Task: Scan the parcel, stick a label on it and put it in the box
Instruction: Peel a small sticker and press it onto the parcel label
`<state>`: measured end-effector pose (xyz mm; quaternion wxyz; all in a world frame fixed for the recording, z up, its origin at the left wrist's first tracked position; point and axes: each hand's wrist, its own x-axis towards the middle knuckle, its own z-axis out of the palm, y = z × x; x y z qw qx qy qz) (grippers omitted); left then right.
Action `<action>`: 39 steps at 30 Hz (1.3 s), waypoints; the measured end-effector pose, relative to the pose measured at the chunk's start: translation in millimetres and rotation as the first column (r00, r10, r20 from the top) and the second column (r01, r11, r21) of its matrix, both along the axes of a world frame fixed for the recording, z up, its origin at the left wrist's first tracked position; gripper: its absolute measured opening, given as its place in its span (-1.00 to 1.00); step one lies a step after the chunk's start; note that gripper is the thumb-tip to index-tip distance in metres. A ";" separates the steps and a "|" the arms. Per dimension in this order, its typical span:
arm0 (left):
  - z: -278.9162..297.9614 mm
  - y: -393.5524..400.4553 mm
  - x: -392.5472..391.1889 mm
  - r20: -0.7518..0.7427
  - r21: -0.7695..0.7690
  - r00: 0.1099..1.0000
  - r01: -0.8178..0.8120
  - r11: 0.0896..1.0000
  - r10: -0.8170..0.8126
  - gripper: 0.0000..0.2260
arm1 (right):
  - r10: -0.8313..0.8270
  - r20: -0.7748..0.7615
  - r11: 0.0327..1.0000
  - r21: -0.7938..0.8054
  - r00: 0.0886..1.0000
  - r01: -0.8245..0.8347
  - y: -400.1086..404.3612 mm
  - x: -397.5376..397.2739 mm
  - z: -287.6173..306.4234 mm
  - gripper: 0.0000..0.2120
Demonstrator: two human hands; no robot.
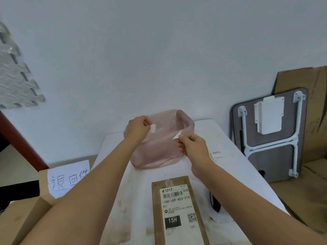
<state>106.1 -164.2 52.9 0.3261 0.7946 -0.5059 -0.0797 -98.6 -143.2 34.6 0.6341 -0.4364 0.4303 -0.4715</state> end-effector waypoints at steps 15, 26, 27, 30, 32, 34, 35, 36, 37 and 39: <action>-0.6 -2.0 -0.6 0.177 0.093 0.973 0.135 0.987 -0.149 -0.91 | 0.028 -0.007 1.000 0.013 1.000 -0.028 5.0 -6.0 -7.9 -0.92; 27.0 106.3 -72.2 0.226 -0.163 0.870 0.478 0.863 -0.439 -0.91 | 0.056 0.022 0.998 -0.022 0.998 -0.056 54.3 -19.4 0.0 -0.89; 25.7 116.5 -76.4 0.244 -0.165 0.859 0.493 0.854 -0.449 -0.89 | 0.057 0.027 0.998 -0.022 0.998 -0.056 61.3 -21.6 -0.4 -0.89; 17.6 142.0 -88.1 0.363 -0.161 0.819 0.526 0.835 -0.445 -0.81 | 0.062 0.041 0.998 -0.020 0.997 -0.061 81.3 -29.0 -2.4 -0.84; 8.5 154.2 -92.9 0.378 -0.170 0.815 0.527 0.833 -0.438 -0.80 | 0.069 0.053 0.998 -0.018 0.996 -0.068 95.5 -34.1 -4.4 -0.85; -1.3 167.2 -100.0 0.313 -0.183 0.845 0.501 0.846 -0.433 -0.83 | 0.065 0.074 0.998 -0.006 0.995 -0.065 109.6 -38.4 -7.9 -0.88; -5.8 173.5 -104.0 0.284 -0.190 0.861 0.481 0.856 -0.421 -0.85 | 0.061 0.071 0.998 -0.001 0.996 -0.061 116.2 -40.5 -9.7 -0.88; -9.3 179.5 -108.5 0.266 -0.197 0.875 0.460 0.866 -0.404 -0.87 | 0.057 0.058 0.998 -0.001 0.997 -0.057 122.2 -42.8 -11.6 -0.88; -12.4 185.0 -112.8 0.255 -0.206 0.886 0.441 0.873 -0.387 -0.88 | 0.054 0.045 0.999 -0.004 0.998 -0.054 127.7 -45.2 -13.6 -0.88; -16.2 194.8 -119.6 0.256 -0.223 0.900 0.409 0.885 -0.352 -0.91 | 0.053 0.040 0.999 -0.010 0.998 -0.052 137.9 -49.8 -15.3 -0.89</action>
